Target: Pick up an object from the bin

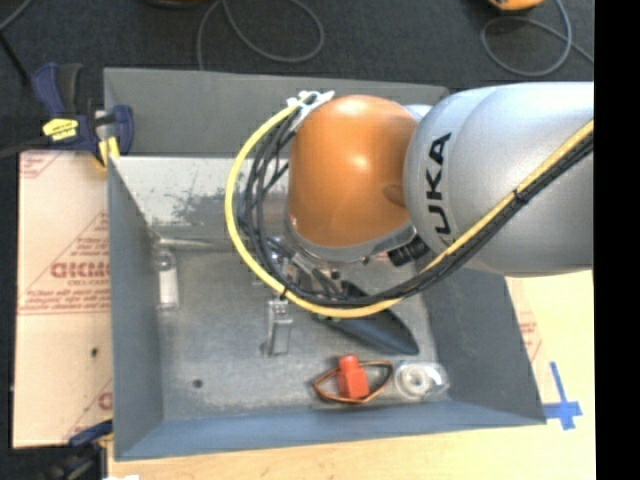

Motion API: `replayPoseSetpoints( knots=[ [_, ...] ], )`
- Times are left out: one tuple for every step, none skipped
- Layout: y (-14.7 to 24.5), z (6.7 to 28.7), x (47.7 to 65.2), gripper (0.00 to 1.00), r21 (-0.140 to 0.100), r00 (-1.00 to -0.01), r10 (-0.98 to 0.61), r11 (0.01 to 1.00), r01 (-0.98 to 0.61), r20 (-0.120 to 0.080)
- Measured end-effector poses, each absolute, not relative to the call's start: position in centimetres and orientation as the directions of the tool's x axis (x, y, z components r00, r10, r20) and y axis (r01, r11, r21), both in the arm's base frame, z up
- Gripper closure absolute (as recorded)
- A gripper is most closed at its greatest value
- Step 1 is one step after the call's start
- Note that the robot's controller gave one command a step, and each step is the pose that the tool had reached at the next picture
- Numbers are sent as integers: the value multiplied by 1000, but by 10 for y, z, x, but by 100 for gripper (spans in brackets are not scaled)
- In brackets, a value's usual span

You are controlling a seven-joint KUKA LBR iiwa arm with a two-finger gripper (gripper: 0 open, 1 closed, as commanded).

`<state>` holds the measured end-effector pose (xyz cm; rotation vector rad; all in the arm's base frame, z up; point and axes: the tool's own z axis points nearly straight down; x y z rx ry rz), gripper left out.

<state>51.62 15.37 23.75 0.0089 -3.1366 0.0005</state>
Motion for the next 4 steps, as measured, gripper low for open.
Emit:
replayPoseSetpoints(
  knots=[
    [153, 242, 517, 0, 1, -1000, -1, 1000, -2, -2],
    [122, 281, 504, 0, -1, -999, -50, 999, -50, 10],
    [90, 295, 486, 0, -1, -984, -179, 984, -179, -15],
    [50, 271, 489, 0, 0, -999, -49, 999, -49, 3]
  ],
)
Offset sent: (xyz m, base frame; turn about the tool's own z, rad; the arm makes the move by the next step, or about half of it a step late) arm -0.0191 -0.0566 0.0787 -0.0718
